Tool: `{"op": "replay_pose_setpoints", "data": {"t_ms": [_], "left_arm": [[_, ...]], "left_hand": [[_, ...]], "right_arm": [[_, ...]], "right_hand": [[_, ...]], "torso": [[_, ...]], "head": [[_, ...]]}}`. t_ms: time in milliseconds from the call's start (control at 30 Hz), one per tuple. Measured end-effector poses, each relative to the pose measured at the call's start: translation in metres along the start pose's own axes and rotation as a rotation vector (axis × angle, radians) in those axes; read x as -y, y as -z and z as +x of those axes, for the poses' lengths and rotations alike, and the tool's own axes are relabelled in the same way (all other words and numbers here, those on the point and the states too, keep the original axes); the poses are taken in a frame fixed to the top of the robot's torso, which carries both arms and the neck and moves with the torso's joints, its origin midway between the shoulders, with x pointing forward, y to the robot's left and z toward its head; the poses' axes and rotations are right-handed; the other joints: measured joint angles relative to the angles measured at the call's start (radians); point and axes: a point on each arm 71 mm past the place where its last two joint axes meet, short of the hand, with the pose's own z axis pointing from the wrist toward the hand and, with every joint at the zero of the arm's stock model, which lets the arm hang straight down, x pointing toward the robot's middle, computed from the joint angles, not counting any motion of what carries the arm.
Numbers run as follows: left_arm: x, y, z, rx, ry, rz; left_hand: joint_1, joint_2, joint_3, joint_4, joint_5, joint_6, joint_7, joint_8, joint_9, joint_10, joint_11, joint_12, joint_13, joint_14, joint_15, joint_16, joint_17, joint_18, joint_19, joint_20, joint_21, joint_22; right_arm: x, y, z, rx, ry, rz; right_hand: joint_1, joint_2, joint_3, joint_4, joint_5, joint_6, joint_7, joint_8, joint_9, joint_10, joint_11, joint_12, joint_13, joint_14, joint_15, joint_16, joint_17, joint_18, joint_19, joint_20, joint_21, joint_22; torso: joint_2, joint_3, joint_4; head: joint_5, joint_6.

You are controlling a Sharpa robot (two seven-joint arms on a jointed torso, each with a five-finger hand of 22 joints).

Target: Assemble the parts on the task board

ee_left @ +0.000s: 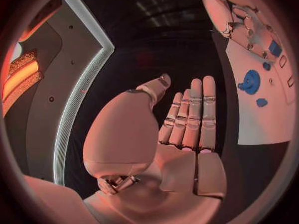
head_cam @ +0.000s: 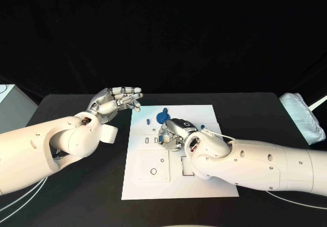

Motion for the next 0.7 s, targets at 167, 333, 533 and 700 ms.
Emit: {"op": "replay_pose_setpoints", "data": {"t_ms": [167,333,533,700], "left_arm": [[-0.0001,0.0000,0.0000,0.000,0.000,-0.001],[-0.0001,0.0000,-0.0002,-0.001,0.000,-0.002],[-0.0002,0.0000,-0.0003,-0.001,0.000,-0.003],[-0.0005,-0.0001,-0.0006,0.000,-0.003,-0.005]], "left_hand": [[0.000,0.000,0.000,0.000,0.000,0.000,0.000,0.000,0.000,0.000,0.000,0.000,0.000,0.000,0.000,0.000,0.000,0.000,0.000,0.000,0.000,0.000],[0.000,0.000,0.000,0.000,0.000,0.000,0.000,0.000,0.000,0.000,0.000,0.000,0.000,0.000,0.000,0.000,0.000,0.000,0.000,0.000,0.000,0.000],[0.000,0.000,0.000,0.000,0.000,0.000,0.000,0.000,0.000,0.000,0.000,0.000,0.000,0.000,0.000,0.000,0.000,0.000,0.000,0.000,0.000,0.000],[0.000,0.000,0.000,0.000,0.000,0.000,0.000,0.000,0.000,0.000,0.000,0.000,0.000,0.000,0.000,0.005,-0.001,0.000,-0.004,0.004,0.000,0.002]], "right_arm": [[-0.0001,0.0000,0.0003,-0.003,0.001,-0.001],[-0.0002,0.0000,0.0004,-0.003,0.001,-0.002],[-0.0008,0.0004,0.0003,-0.002,0.000,-0.005],[-0.0008,0.0020,-0.0006,0.004,-0.005,-0.009]], "right_hand": [[-0.005,-0.005,0.000,0.000,0.000,-0.008,0.001,-0.004,-0.002,0.000,0.000,-0.007,0.000,0.000,0.000,0.000,0.000,0.000,0.000,0.000,0.000,0.001],[-0.015,-0.015,-0.010,0.004,-0.009,-0.020,0.006,-0.009,-0.005,0.000,0.007,-0.019,0.000,-0.003,0.004,0.000,0.000,0.000,0.000,0.000,0.000,0.001],[-0.037,-0.037,-0.124,0.037,-0.044,-0.048,0.009,-0.016,-0.013,-0.002,0.009,-0.045,0.000,0.000,0.007,0.000,0.001,0.000,0.000,0.007,0.000,0.001],[-0.004,-0.005,-0.285,0.102,-0.075,-0.061,0.012,-0.016,-0.020,-0.005,0.016,-0.051,0.001,0.000,0.015,0.000,0.001,0.000,-0.003,0.011,0.000,0.001]], "torso": [[0.000,0.0000,0.0000],[0.000,0.0000,-0.0001],[0.000,0.0005,-0.0002],[0.000,0.0005,-0.0001]], "head": [[-0.001,0.000],[-0.001,-0.001],[-0.001,-0.001],[-0.002,0.000]]}}
